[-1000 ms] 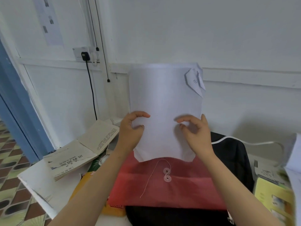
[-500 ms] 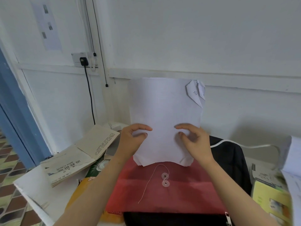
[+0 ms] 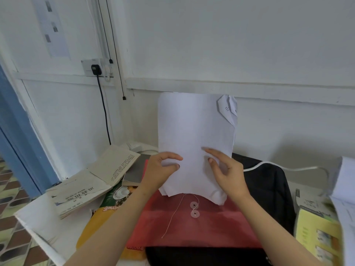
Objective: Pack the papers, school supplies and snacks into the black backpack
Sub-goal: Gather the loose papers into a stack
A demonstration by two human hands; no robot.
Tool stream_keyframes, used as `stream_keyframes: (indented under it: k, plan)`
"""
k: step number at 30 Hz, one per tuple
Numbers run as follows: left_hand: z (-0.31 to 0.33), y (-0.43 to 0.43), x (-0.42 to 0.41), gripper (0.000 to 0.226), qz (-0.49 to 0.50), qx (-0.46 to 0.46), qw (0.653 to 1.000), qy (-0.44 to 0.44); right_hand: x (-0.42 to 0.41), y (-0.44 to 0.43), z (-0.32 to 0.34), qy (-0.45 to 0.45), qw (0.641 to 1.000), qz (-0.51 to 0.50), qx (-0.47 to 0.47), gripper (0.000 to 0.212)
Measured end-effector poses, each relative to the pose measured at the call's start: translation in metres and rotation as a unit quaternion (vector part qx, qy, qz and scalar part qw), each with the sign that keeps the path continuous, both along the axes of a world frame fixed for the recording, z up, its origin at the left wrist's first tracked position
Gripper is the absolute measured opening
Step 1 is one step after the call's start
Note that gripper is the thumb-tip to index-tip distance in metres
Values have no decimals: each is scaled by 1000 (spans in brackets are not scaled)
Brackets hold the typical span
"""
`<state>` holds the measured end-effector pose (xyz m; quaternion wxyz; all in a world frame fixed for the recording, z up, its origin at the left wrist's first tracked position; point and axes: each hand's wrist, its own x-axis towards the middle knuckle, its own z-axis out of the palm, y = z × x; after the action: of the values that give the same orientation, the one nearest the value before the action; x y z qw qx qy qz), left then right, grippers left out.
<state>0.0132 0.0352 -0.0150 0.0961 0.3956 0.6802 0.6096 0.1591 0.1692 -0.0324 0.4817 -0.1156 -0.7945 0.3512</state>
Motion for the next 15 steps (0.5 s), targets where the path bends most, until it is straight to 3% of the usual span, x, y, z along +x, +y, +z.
stream_keyframes:
  k: [8,15]
  plan:
    - [0,-7,3,36,16,0,1000,-20,6,-5,1,-37,999,-24,7,39]
    - [19,-28,4,35,-11,26,997,-78,24,-17,28,-6,991,43,-129,37]
